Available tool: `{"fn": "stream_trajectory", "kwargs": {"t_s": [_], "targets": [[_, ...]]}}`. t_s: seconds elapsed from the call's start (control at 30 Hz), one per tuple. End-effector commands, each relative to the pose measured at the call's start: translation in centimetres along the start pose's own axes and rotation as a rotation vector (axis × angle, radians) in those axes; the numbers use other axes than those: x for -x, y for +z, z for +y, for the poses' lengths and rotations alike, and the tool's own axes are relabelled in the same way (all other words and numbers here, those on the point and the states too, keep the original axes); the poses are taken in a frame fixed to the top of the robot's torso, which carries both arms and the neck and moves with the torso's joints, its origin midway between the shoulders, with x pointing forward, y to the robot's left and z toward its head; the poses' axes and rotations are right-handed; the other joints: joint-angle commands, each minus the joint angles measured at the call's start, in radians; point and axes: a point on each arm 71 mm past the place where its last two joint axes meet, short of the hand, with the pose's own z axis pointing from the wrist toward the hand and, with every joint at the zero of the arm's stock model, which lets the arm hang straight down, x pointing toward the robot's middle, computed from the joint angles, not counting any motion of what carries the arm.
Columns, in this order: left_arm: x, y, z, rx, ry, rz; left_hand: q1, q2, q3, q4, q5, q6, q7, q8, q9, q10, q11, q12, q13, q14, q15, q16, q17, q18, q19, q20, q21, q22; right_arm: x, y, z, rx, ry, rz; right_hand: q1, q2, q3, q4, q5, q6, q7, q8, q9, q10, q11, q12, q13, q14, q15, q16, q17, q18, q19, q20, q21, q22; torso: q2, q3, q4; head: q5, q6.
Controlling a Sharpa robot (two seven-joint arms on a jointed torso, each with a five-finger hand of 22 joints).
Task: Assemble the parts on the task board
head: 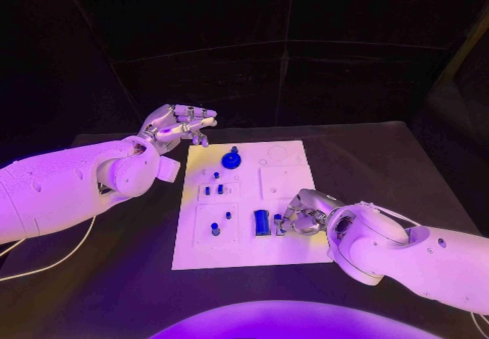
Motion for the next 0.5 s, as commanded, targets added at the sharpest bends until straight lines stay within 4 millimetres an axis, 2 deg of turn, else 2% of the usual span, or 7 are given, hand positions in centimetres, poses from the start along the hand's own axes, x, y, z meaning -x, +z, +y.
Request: {"fn": "stream_trajectory", "kwargs": {"t_s": [0.03, 0.23, 0.5], "targets": [[-0.11, 0.03, -0.14, -0.005, -0.008, 0.011, 0.008, 0.0, 0.0, -0.006, 0.004, -0.008, 0.0, 0.003, -0.001, -0.008, 0.002, 0.004, 0.0, -0.007, -0.002, 0.005, -0.001, 0.014, 0.004, -0.003, -0.003, -0.001, 0.0, 0.0, 0.15, 0.008, -0.019, 0.002, -0.013, 0.0, -0.016, 0.004, -0.022, 0.0, 0.005, -0.005, 0.005, 0.008, 0.001, -0.006, 0.047, 0.084, -0.008, 0.002, 0.168, -0.011, 0.001, -0.006, 0.003, 0.018, 0.0, -0.0002, -0.0005, 0.0, -0.001], [-0.1, 0.03, -0.15, -0.005, -0.008, 0.011, 0.008, 0.0, 0.0, -0.006, 0.004, -0.008, 0.0, 0.003, -0.001, -0.008, 0.002, 0.004, 0.0, -0.007, -0.002, 0.005, -0.001, 0.014, 0.004, -0.003, -0.003, -0.001, 0.06, 0.01, 0.12, 0.009, -0.02, -0.005, -0.037, 0.009, -0.06, 0.012, -0.153, -0.003, 0.008, -0.007, 0.019, 0.007, 0.003, -0.011, 0.046, 0.083, -0.006, -0.001, 0.163, -0.011, 0.0, -0.005, 0.001, 0.017, 0.0, 0.0002, 0.0002, 0.0, -0.001], [-0.08, 0.03, -0.14, -0.005, -0.008, 0.01, 0.009, -0.001, 0.001, -0.008, 0.004, -0.009, 0.0, 0.004, -0.001, -0.008, 0.003, 0.005, 0.0, -0.008, -0.002, 0.006, -0.002, 0.013, 0.004, -0.004, -0.003, -0.001, 0.14, -0.12, 0.1, 0.013, -0.018, -0.011, -0.048, 0.022, -0.107, 0.012, -0.235, -0.006, 0.008, -0.011, 0.035, 0.005, 0.004, -0.014, 0.046, 0.083, -0.006, -0.003, 0.16, -0.01, -0.001, -0.003, -0.001, 0.016, 0.0, 0.0005, -0.001, -0.001, -0.003]]}}
